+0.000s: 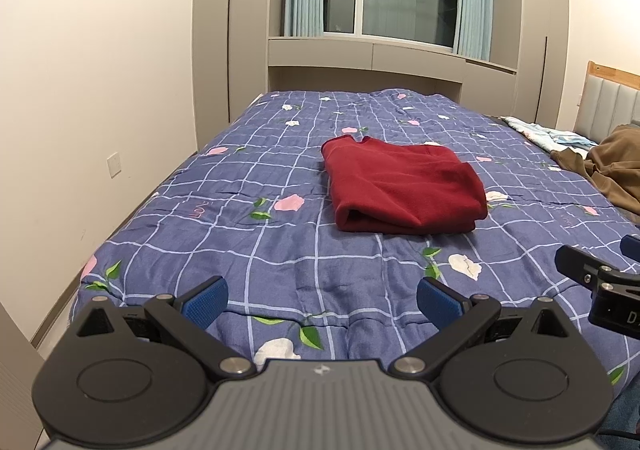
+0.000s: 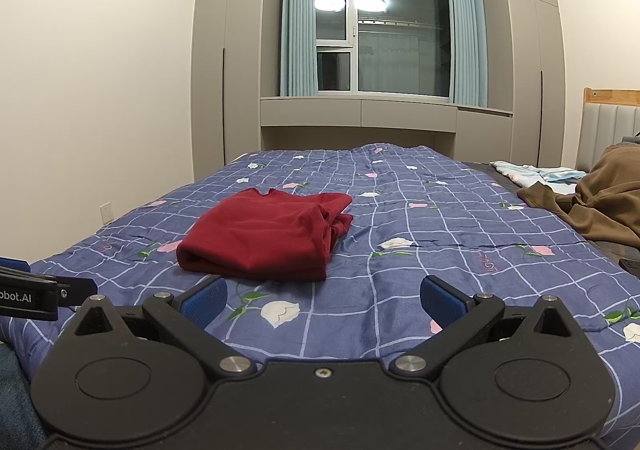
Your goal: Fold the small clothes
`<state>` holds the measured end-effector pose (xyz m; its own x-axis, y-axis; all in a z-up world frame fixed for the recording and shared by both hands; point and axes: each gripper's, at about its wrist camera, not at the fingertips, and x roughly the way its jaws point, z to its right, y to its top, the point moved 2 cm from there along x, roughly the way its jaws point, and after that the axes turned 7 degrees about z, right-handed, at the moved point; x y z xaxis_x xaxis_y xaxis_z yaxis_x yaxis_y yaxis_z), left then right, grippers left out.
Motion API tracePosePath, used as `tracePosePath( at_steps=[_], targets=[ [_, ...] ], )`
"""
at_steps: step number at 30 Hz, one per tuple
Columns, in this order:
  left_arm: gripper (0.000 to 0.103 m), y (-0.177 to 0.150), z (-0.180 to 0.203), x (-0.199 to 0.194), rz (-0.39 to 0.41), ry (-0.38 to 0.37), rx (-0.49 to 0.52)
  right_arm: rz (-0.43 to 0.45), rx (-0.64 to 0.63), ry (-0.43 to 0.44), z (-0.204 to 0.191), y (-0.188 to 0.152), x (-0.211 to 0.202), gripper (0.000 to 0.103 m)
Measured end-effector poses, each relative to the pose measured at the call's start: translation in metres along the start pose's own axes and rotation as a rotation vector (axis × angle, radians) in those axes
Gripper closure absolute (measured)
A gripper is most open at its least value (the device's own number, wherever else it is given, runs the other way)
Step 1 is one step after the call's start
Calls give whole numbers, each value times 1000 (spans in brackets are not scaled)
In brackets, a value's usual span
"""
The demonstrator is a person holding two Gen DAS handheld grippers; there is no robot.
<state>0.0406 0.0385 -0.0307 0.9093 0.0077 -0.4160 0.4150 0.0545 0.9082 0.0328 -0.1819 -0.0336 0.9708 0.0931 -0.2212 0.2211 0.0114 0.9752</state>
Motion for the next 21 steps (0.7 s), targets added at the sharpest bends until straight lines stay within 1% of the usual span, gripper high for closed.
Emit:
tracePosePath(
  at_steps=[5,10,21],
  targets=[
    [1,-1,1,0,-11,24,6,1,0,0,0,0,0,0],
    [1,1,-2,-1,-18,14,-9,1,0,0,0,0,0,0],
    [1,1,-2,-2,-19,5,-8,0,0,-1,0,0,0,0]
  ],
)
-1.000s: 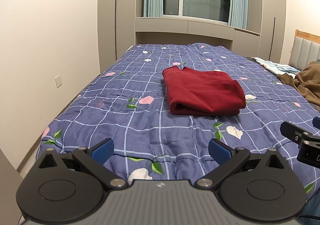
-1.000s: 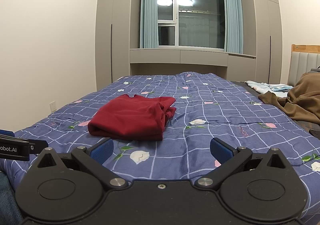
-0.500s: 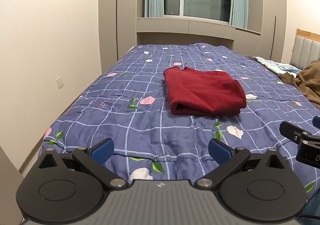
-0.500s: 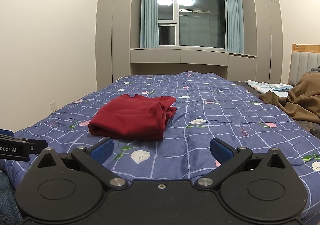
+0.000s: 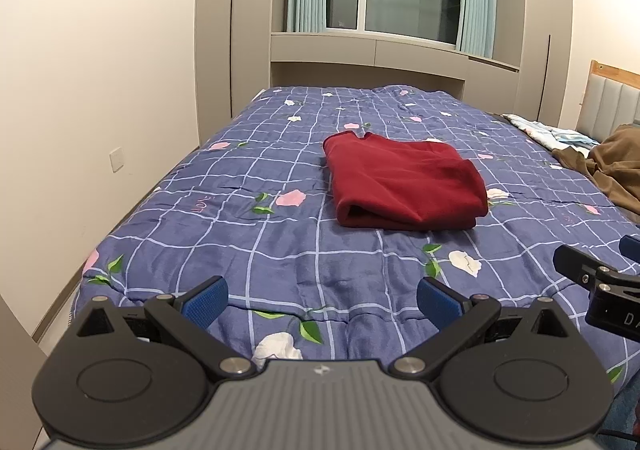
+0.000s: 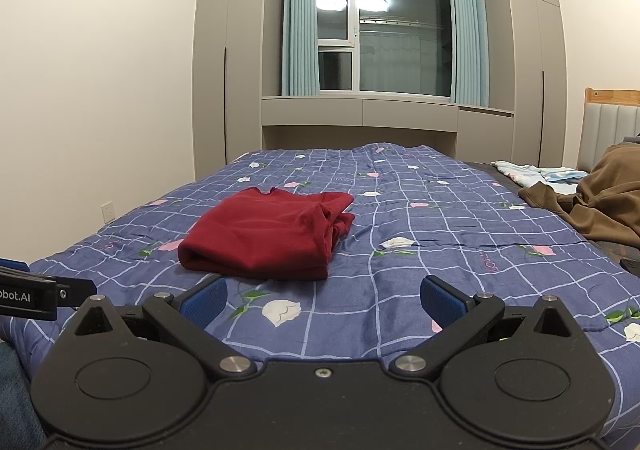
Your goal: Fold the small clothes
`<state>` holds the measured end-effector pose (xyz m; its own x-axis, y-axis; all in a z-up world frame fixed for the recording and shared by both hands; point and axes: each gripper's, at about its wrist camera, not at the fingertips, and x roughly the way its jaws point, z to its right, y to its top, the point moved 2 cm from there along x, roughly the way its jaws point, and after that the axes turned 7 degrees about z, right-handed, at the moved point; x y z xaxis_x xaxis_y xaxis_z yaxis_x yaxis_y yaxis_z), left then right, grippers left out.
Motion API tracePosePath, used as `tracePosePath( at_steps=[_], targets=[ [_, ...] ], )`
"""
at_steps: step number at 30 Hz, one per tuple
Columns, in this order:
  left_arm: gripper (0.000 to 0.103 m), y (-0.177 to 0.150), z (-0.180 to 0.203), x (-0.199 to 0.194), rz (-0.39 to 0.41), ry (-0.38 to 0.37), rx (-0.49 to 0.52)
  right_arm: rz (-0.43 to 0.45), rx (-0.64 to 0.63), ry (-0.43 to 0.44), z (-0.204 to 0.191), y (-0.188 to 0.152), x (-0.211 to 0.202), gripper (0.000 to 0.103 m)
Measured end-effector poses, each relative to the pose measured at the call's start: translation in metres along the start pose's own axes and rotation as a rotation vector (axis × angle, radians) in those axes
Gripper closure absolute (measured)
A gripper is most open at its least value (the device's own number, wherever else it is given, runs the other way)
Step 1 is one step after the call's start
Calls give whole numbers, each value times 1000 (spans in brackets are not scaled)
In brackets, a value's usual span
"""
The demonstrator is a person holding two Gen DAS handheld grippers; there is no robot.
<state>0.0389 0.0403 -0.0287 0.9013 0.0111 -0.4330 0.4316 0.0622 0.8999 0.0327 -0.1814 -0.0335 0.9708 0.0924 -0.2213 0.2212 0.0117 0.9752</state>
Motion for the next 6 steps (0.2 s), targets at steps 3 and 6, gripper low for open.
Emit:
tracePosePath(
  at_steps=[3,6],
  targets=[
    [1,0,-1,0,1,0,-1,0,1,0,0,0,0,0],
    [1,1,0,0,-2,2,0,-2,0,0,0,0,0,0]
  ],
)
